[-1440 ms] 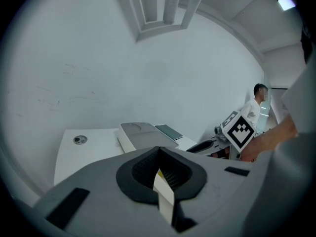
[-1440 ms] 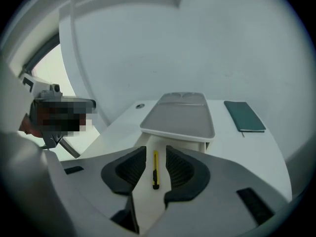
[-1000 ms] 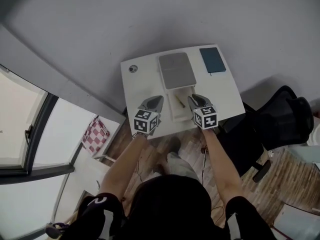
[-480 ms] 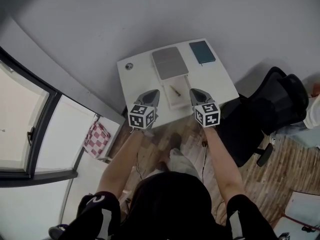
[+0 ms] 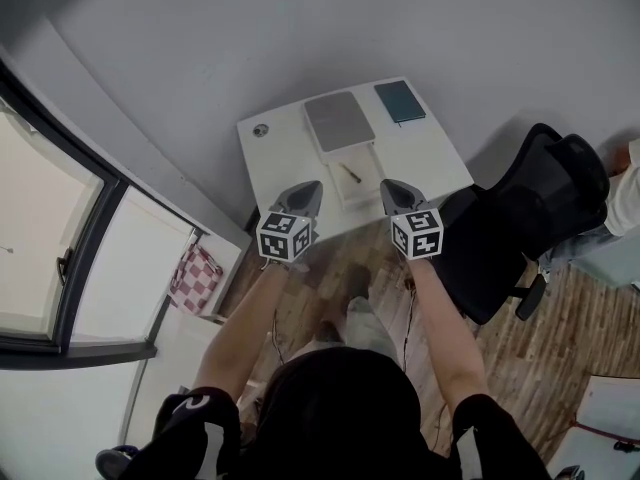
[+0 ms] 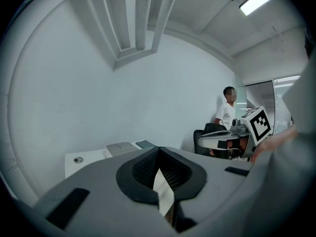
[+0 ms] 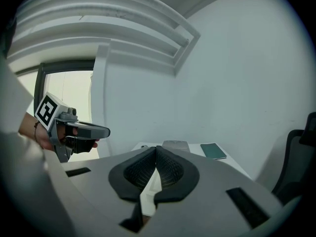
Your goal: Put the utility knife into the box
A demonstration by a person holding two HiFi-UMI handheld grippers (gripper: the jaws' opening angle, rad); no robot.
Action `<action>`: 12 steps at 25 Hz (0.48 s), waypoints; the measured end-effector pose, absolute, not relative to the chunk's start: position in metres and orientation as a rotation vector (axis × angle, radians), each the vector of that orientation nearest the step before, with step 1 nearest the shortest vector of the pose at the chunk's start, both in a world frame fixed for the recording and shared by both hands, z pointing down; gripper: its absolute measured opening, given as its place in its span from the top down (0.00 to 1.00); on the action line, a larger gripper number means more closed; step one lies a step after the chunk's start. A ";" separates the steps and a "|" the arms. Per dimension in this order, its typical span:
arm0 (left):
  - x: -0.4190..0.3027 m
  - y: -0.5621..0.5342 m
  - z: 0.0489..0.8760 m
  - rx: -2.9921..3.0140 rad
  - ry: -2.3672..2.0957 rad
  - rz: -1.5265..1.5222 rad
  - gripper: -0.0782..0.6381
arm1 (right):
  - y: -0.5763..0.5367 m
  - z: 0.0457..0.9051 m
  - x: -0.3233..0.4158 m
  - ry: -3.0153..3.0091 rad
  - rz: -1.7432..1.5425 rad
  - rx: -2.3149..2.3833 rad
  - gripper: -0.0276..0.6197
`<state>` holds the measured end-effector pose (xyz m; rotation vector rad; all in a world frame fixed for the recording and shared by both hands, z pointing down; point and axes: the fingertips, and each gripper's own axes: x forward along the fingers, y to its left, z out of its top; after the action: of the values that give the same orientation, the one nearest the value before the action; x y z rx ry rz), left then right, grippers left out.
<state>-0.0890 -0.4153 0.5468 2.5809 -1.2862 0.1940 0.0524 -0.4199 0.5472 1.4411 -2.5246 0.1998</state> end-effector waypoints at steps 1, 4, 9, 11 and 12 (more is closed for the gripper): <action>-0.090 -0.411 0.546 2.584 -1.284 0.195 0.86 | -0.416 0.547 0.051 -2.524 0.198 1.445 0.94; -0.093 -0.400 0.546 2.595 -1.278 0.198 0.86 | -0.404 0.545 0.049 -2.523 0.195 1.458 0.94; -0.097 -0.385 0.542 2.608 -1.275 0.192 0.86 | -0.387 0.543 0.046 -2.525 0.190 1.470 0.94; -0.099 -0.380 0.542 2.610 -1.276 0.191 0.86 | -0.381 0.542 0.045 -2.528 0.192 1.471 0.94; -0.100 -0.378 0.542 2.610 -1.277 0.188 0.86 | -0.379 0.542 0.044 -2.529 0.190 1.470 0.94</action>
<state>-0.0999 -0.3780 0.5419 2.6098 -1.2774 0.1880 0.0437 -0.3786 0.5421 1.4699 -2.5290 0.1903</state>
